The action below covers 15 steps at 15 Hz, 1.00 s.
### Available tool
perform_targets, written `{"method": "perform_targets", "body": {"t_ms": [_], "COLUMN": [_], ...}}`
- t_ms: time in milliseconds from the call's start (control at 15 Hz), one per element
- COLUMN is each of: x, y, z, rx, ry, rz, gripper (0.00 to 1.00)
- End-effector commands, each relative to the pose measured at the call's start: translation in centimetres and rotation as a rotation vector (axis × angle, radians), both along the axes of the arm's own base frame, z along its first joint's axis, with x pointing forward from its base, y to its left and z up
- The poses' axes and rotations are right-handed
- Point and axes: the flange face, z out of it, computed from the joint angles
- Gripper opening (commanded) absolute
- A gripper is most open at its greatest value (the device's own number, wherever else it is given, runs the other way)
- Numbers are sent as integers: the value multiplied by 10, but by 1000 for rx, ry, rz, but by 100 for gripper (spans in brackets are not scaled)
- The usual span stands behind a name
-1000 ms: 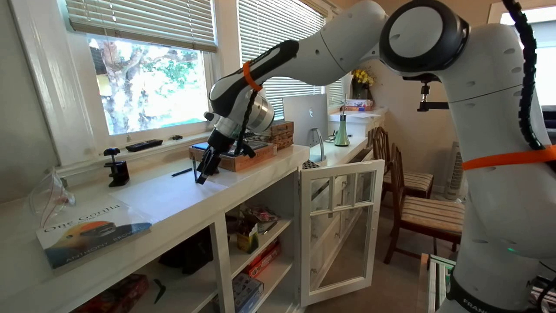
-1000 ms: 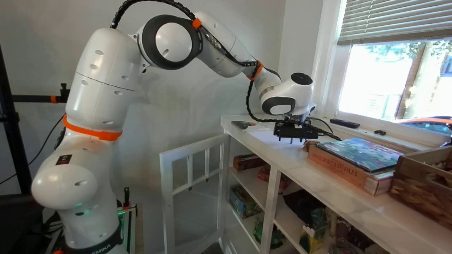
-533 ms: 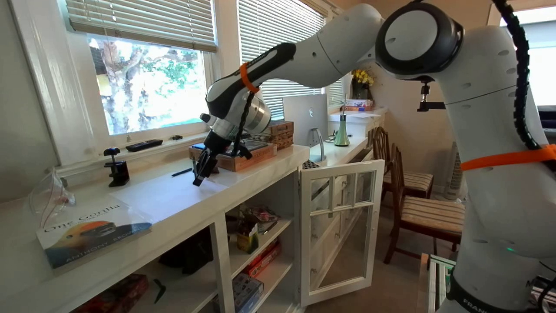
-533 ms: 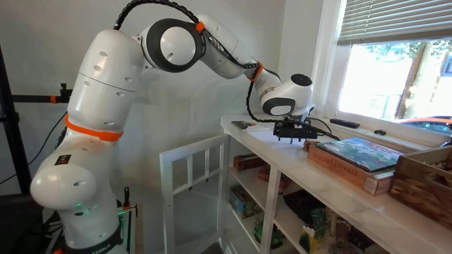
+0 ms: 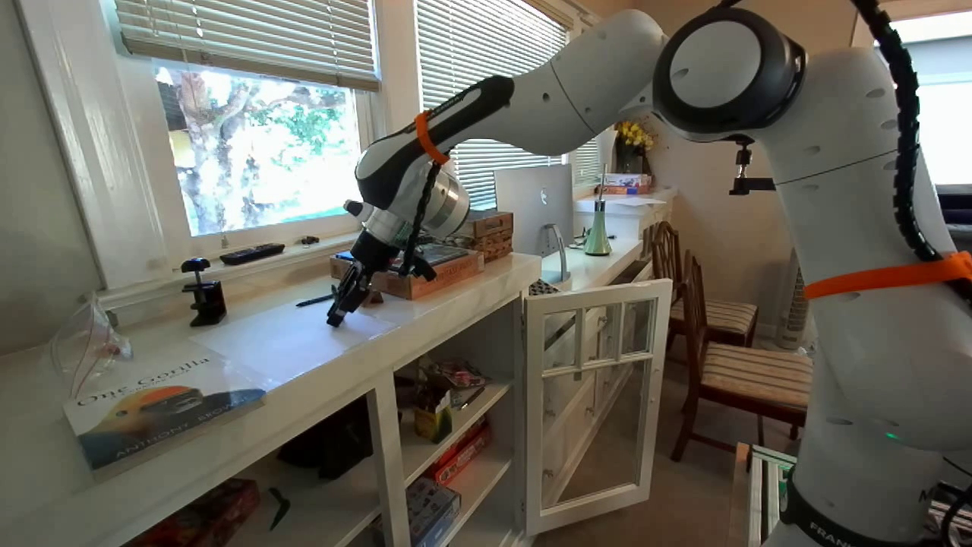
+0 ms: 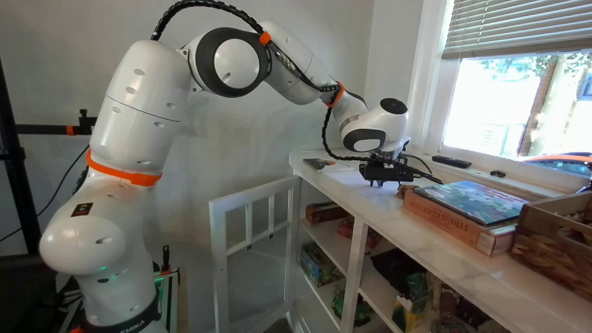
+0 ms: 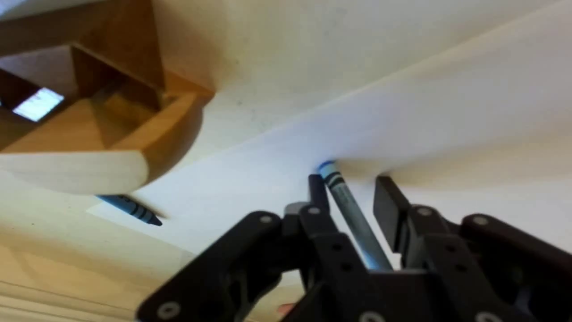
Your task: Draw some things on the paper with the crayon
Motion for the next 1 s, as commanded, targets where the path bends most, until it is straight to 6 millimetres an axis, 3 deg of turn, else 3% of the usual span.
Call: {"method": "perform_targets", "body": {"t_ms": [0, 933], "x": [5, 6], "y": [-2, -2], "z": [-3, 5], "rx": [-1, -88], "ry": [19, 54], "rz": [17, 64], "gripper": [2, 3]}}
